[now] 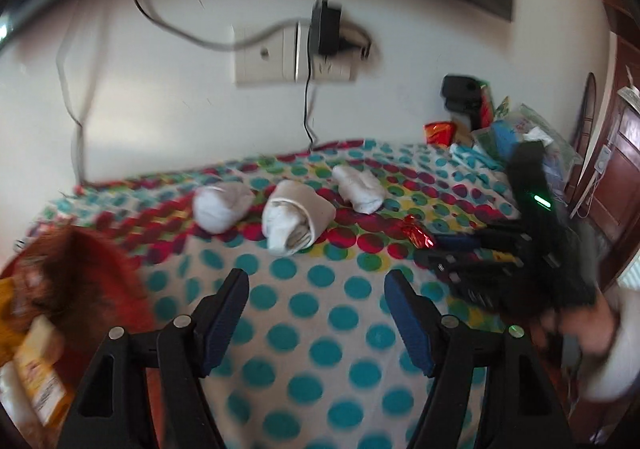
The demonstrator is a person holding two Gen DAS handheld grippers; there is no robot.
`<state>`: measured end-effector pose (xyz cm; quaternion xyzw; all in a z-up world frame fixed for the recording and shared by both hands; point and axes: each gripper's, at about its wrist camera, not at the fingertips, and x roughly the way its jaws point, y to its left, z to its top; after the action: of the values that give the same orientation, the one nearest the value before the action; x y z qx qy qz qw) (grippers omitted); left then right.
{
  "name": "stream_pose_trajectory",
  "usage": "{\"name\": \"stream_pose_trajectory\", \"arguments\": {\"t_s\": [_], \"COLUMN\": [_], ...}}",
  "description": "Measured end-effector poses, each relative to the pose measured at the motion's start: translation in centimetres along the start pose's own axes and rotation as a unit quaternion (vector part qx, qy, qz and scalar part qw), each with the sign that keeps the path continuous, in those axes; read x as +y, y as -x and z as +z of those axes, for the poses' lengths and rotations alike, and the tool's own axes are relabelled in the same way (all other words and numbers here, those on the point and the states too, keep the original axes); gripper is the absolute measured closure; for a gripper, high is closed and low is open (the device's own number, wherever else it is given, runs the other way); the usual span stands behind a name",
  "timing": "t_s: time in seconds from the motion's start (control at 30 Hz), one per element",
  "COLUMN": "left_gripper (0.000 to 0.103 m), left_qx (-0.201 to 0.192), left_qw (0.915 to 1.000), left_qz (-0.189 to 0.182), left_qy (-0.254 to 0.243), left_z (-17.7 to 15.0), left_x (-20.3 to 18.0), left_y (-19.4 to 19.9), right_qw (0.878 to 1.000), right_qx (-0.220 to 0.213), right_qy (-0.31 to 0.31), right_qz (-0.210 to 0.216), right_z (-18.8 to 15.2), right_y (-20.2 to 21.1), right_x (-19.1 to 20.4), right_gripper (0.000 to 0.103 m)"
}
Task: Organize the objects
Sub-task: 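Grasp the rolled white sock with the left gripper and lift it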
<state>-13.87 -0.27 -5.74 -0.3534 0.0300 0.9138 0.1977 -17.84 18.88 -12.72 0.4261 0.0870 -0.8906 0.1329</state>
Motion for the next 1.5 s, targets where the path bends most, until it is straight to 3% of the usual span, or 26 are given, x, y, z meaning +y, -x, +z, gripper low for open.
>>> {"name": "stream_pose_trajectory", "arguments": {"t_s": [0.13,0.23,0.37,0.53,0.57,0.63,0.7,1.0,1.13,1.27,1.5], "left_gripper": [0.031,0.031,0.031,0.031,0.033,0.065,0.071,0.073,0.073,0.073,0.072], "left_qx": [0.038,0.057,0.061,0.067,0.066,0.066,0.068,0.070,0.068,0.063,0.049], "left_qw": [0.9981,0.9958,0.9918,0.9899,0.9908,0.9941,0.9954,0.9960,0.9950,0.9942,0.9914], "left_qz": [-0.025,-0.021,-0.015,-0.013,-0.016,0.000,0.012,0.035,0.042,0.075,0.092], "left_qy": [0.041,0.068,0.112,0.124,0.117,0.086,0.067,0.044,0.060,0.046,0.079], "left_z": [2.2,3.4,4.3,3.8,3.7,3.8,3.9,2.2,0.9,-0.1,-1.3], "left_x": [1.2,2.3,3.8,3.9,3.6,2.8,2.3,0.7,0.5,-0.2,0.2], "left_y": [-4.5,-7.3,-9.7,-11.6,-11.7,-11.6,-11.4,-8.8,-7.4,-6.1,-4.8], "right_qw": [1.000,1.000,1.000,1.000,1.000,1.000,1.000,1.000,1.000,1.000,1.000], "right_qx": [0.001,0.001,0.000,0.000,0.001,0.000,0.000,0.001,0.001,0.001,0.001], "right_qy": [-0.006,-0.004,-0.007,-0.007,-0.006,-0.007,-0.006,-0.007,-0.006,-0.007,-0.010], "right_qz": [0.010,0.008,0.012,0.011,0.011,0.012,0.011,0.012,0.009,0.006,0.011], "right_z": [-0.1,-0.2,-0.2,-0.2,-0.3,-0.3,-0.3,-0.2,-0.2,-0.2,-0.2], "right_y": [0.0,0.0,0.0,0.1,0.1,0.1,0.2,0.2,0.2,0.3,0.4], "right_x": [-0.3,-0.1,-0.2,-0.2,-0.1,-0.1,-0.1,-0.3,-0.3,-0.2,-0.5], "right_gripper": [0.078,0.078,0.077,0.077,0.077,0.077,0.077,0.077,0.077,0.076,0.074]}}
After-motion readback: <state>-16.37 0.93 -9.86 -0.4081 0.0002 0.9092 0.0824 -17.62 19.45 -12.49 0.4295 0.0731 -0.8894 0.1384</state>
